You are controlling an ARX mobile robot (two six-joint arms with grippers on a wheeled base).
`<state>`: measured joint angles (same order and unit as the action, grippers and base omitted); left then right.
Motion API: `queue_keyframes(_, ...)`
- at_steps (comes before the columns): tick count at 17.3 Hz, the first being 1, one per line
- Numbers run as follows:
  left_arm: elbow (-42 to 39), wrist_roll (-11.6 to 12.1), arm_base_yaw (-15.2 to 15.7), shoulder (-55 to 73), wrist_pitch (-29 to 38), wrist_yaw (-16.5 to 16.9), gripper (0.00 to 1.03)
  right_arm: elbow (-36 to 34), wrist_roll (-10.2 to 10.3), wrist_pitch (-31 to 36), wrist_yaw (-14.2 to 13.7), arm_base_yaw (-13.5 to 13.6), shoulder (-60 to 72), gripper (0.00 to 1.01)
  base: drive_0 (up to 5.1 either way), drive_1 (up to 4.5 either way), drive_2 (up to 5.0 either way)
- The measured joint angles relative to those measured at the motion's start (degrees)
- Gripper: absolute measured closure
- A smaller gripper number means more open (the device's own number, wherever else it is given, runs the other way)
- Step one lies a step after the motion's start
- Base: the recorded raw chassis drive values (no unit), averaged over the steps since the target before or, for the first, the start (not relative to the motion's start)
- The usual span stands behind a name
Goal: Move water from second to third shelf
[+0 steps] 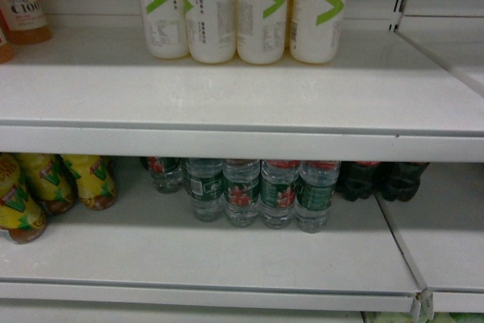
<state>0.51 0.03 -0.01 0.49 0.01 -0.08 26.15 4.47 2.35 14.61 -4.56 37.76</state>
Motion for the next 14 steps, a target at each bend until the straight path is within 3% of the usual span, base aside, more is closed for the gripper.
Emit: queue_keyframes(14, 0.00, 0.00, 0.00, 0.00, -0.20, 0.09, 0.05, 0.33, 0.02, -0.28, -0.04, -0.33, 0.00, 0.61, 0.0, 0.00, 0.0)
